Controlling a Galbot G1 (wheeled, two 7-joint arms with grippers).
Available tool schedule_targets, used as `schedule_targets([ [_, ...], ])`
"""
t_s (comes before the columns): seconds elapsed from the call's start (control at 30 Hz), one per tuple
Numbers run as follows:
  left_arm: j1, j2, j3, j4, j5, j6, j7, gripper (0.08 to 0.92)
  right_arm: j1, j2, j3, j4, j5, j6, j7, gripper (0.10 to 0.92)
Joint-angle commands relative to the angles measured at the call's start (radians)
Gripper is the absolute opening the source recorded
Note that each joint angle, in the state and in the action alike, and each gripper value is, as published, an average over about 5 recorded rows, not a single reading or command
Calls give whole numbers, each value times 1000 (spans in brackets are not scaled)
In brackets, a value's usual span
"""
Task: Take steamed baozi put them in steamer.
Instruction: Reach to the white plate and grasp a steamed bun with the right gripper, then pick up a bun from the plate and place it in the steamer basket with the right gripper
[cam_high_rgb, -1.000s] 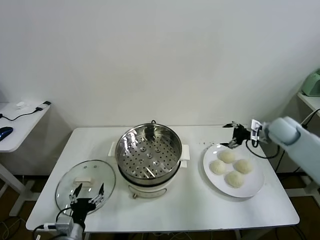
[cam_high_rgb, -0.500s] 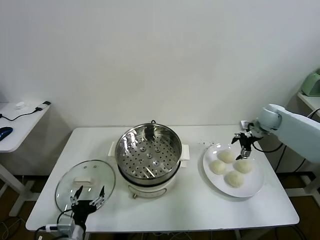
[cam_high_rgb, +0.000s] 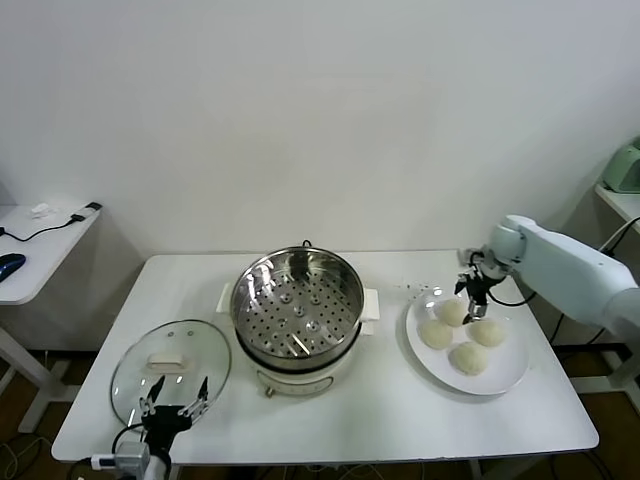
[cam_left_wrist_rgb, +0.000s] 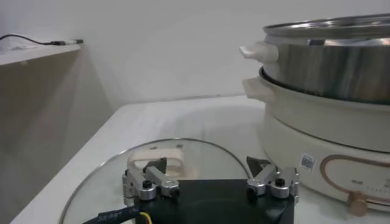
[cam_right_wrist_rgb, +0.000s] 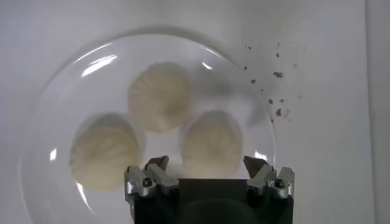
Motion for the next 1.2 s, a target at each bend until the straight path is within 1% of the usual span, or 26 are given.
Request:
schedule_targets([
  [0.03,3,0,-1,2,3,-7,0,823,-42,66,43,-105,-48,15,3,819],
  [0.13,4,-1,-1,0,4,-7,0,823,-47,66,49,-105,-57,12,6,782],
  [0.23,5,-2,0,-3,8,-7,0,823,-51,64,57,-103,-69,13,8,707],
  [0.33,7,-7,0,-9,14,-5,-1,823,-45,54,63,-80,-69,15,8,650],
  [0.43,13,-10,1,-19,18,-4,-1,823,-18,32,59,-20,-46,12,9,626],
  [0.53,19,-12,1,-28,19,-7,-1,823,50,-8,16,79,4,2,5,620],
  [0.63,27,-15,1,-38,20,-9,-3,823,180,-51,-93,197,80,-1,-7,619],
  [0.73,37,-13,3,-53,20,-13,-3,823,376,-61,-236,299,174,19,-26,619],
  [0.87,53,2,5,-76,15,-24,-5,823,666,15,-395,419,337,70,-45,621],
  [1.0,58,-2,18,-92,30,-27,-6,823,833,130,-446,532,450,133,-60,620],
  [1.1,58,-12,31,-99,40,-22,-6,823,878,228,-444,622,477,181,-55,619],
  [1.2,58,-22,41,-106,47,-16,-5,823,846,308,-444,677,455,258,-42,619],
])
